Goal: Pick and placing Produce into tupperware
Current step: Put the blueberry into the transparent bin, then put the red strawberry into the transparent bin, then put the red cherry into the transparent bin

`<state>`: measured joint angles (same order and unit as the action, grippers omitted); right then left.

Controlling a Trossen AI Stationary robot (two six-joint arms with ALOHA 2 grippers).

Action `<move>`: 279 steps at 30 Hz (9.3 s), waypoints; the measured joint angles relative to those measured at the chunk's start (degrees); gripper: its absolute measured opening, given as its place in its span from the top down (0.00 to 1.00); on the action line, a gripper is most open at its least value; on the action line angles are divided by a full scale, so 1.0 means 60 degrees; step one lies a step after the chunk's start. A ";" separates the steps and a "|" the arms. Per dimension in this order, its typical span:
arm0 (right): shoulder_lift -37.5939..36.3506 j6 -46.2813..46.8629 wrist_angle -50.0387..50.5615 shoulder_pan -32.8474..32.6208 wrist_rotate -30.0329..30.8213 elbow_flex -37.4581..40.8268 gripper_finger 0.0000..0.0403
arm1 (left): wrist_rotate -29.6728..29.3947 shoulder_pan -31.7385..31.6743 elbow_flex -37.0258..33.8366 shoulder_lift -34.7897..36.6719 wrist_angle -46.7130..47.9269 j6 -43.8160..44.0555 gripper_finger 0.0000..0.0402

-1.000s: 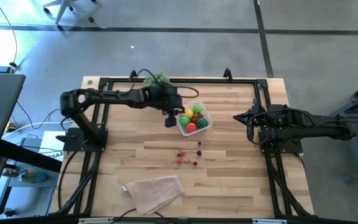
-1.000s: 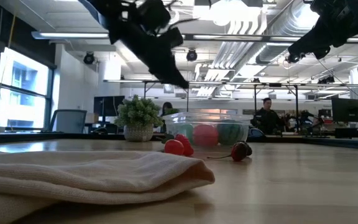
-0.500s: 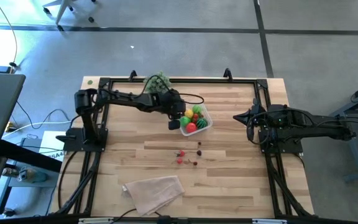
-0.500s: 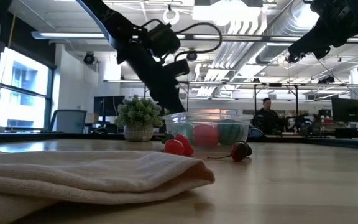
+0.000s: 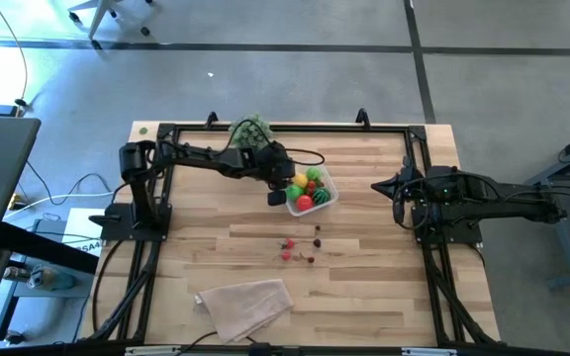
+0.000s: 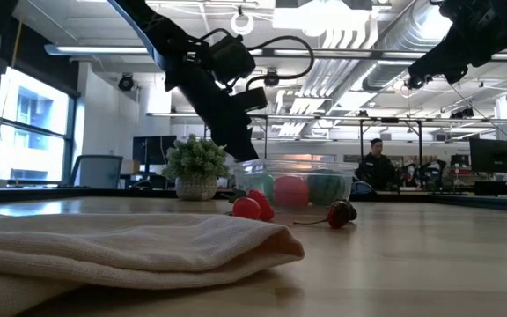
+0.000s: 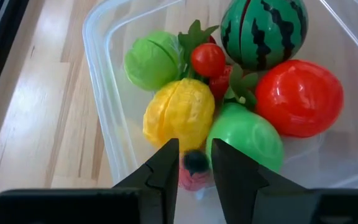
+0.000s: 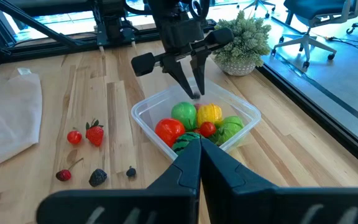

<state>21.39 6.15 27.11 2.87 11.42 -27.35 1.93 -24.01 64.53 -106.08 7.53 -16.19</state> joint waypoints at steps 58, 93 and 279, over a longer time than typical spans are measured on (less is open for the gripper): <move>0.0062 0.0000 -0.0034 0.0000 0.0002 0.0000 1.00 | -0.0877 0.4386 -0.0154 0.0514 0.1908 0.3281 0.69; 0.0149 0.0000 -0.0048 0.0000 -0.0002 0.0000 1.00 | -0.0653 0.4379 -0.0159 -0.0518 0.0837 0.4265 0.39; 0.0182 -0.0002 -0.0058 0.0000 -0.0004 0.0000 1.00 | -0.1895 0.5380 -0.0676 0.3048 0.1880 0.3820 1.00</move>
<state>22.48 6.14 26.76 2.87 11.40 -27.35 -9.43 8.27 60.48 -87.79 18.81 6.74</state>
